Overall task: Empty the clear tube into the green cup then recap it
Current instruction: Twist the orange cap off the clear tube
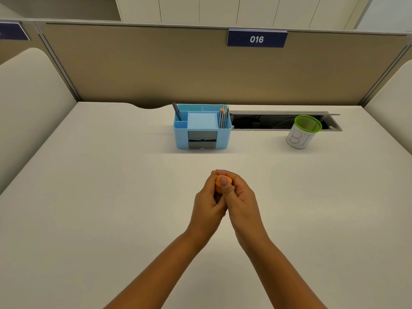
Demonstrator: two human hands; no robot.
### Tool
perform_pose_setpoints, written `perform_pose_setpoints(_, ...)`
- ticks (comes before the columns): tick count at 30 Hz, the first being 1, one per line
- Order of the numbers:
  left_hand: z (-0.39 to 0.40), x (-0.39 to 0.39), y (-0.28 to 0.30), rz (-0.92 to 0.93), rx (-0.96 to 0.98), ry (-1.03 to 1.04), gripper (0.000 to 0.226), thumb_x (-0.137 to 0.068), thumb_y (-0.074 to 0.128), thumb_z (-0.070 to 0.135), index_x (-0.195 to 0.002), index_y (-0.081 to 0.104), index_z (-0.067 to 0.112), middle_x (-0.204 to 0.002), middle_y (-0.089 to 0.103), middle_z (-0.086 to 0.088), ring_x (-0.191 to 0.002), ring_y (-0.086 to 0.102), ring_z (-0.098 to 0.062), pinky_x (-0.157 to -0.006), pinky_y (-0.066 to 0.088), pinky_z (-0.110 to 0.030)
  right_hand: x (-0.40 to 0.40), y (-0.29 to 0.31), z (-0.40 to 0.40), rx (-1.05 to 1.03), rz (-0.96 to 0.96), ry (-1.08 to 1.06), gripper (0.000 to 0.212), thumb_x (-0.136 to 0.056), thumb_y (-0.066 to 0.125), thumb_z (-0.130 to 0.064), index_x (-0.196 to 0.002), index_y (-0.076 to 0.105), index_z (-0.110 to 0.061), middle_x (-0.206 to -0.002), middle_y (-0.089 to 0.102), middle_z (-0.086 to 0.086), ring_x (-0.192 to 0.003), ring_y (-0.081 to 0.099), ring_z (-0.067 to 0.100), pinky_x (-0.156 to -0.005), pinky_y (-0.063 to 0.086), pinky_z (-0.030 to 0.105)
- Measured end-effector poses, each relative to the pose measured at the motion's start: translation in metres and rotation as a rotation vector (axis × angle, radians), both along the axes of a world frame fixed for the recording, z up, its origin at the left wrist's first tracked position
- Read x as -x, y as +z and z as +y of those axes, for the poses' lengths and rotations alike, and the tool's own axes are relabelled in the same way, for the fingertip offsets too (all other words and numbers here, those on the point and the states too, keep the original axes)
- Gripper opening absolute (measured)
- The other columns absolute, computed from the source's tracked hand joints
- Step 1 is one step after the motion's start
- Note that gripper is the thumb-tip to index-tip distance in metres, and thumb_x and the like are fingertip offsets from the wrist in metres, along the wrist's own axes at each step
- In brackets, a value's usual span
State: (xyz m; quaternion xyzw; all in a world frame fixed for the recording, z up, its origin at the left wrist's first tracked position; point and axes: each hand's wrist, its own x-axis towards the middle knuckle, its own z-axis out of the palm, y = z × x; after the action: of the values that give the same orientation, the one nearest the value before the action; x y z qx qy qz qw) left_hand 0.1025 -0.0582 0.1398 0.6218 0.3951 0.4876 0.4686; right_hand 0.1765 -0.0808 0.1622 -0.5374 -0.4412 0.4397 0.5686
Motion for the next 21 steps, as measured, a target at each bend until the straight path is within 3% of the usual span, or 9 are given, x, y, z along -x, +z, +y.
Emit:
perform_pose_setpoints(1, 0.002, 0.002, 0.002, -0.006, 0.028, -0.042, 0.011, -0.089, 0.047, 0.036, -0.086, 0.053, 0.028, -0.064, 0.058, 0.005, -0.057, 0.056, -0.018, -0.052, 0.050, -0.029, -0.003, 0.002, 0.002, 0.000, 0.003, 0.012, 0.036, -0.076, 0.051, -0.050, -0.103, 0.064, -0.030, -0.097, 0.069, -0.009, -0.087, 0.066, -0.001, -0.064, 0.053, 0.011)
perform_pose_setpoints(4, 0.006, 0.005, 0.007, 0.005, 0.113, -0.135, 0.020, -0.083, 0.044, 0.045, -0.091, 0.044, 0.027, -0.052, 0.054, 0.012, -0.044, 0.047, -0.006, -0.041, 0.040, -0.016, -0.009, 0.005, 0.007, -0.003, -0.010, 0.004, 0.040, -0.073, 0.054, -0.050, -0.100, 0.067, -0.023, -0.081, 0.070, -0.006, -0.070, 0.068, 0.004, -0.049, 0.051, 0.014)
perform_pose_setpoints(6, 0.009, 0.008, 0.010, -0.001, 0.166, -0.169, 0.026, -0.079, 0.045, 0.048, -0.091, 0.039, 0.025, -0.047, 0.055, 0.011, -0.039, 0.046, -0.004, -0.039, 0.038, -0.014, -0.012, 0.005, 0.009, 0.008, -0.021, 0.004, 0.037, -0.073, 0.051, -0.053, -0.094, 0.068, -0.029, -0.080, 0.071, -0.011, -0.076, 0.069, 0.002, -0.056, 0.052, 0.011)
perform_pose_setpoints(8, 0.012, 0.013, 0.012, -0.047, 0.189, -0.232, 0.026, -0.080, 0.045, 0.046, -0.092, 0.040, 0.024, -0.053, 0.060, 0.010, -0.042, 0.051, -0.005, -0.041, 0.041, -0.014, -0.016, 0.006, 0.010, 0.038, -0.004, 0.057, 0.038, -0.076, 0.041, -0.057, -0.092, 0.068, -0.037, -0.094, 0.072, -0.014, -0.091, 0.067, 0.002, -0.073, 0.053, 0.012)
perform_pose_setpoints(10, 0.014, 0.017, 0.015, -0.155, 0.224, -0.316, 0.028, -0.083, 0.041, 0.044, -0.098, 0.050, 0.022, -0.071, 0.067, 0.007, -0.051, 0.058, -0.009, -0.049, 0.047, -0.018, -0.021, 0.006, 0.010, 0.072, 0.049, 0.135, 0.043, -0.079, 0.035, -0.058, -0.101, 0.067, -0.039, -0.113, 0.068, -0.011, -0.108, 0.062, 0.008, -0.091, 0.048, 0.025)
perform_pose_setpoints(11, 0.015, 0.019, 0.016, -0.193, 0.245, -0.336, 0.030, -0.084, 0.039, 0.044, -0.099, 0.056, 0.024, -0.077, 0.069, 0.006, -0.054, 0.060, -0.010, -0.052, 0.050, -0.020, -0.022, 0.007, 0.010, 0.079, 0.061, 0.176, 0.043, -0.079, 0.034, -0.057, -0.105, 0.065, -0.040, -0.119, 0.065, -0.010, -0.113, 0.059, 0.010, -0.093, 0.046, 0.028)
perform_pose_setpoints(15, 0.015, 0.019, 0.017, -0.262, 0.339, -0.298, 0.040, -0.082, 0.032, 0.050, -0.086, 0.063, 0.025, -0.067, 0.068, 0.006, -0.053, 0.058, -0.009, -0.051, 0.050, -0.021, -0.023, 0.011, 0.010, 0.076, 0.043, 0.288, 0.033, -0.081, 0.040, -0.050, -0.106, 0.061, -0.046, -0.114, 0.063, -0.022, -0.103, 0.061, -0.005, -0.075, 0.050, 0.009)
perform_pose_setpoints(19, 0.011, 0.016, 0.017, -0.229, 0.347, -0.274, 0.043, -0.081, 0.032, 0.055, -0.077, 0.059, 0.021, -0.059, 0.061, 0.008, -0.047, 0.050, -0.007, -0.045, 0.042, -0.018, -0.024, 0.007, 0.012, 0.064, 0.021, 0.277, 0.039, -0.077, 0.042, -0.054, -0.110, 0.060, -0.042, -0.114, 0.063, -0.025, -0.111, 0.056, -0.004, -0.087, 0.049, 0.018)
perform_pose_setpoints(21, 0.010, 0.013, 0.016, -0.171, 0.326, -0.249, 0.044, -0.079, 0.031, 0.057, -0.076, 0.056, 0.021, -0.057, 0.058, 0.010, -0.048, 0.050, -0.005, -0.047, 0.042, -0.016, -0.022, 0.006, 0.011, 0.057, -0.002, 0.266, 0.039, -0.077, 0.041, -0.056, -0.108, 0.060, -0.043, -0.108, 0.064, -0.029, -0.107, 0.058, -0.006, -0.083, 0.050, 0.013)
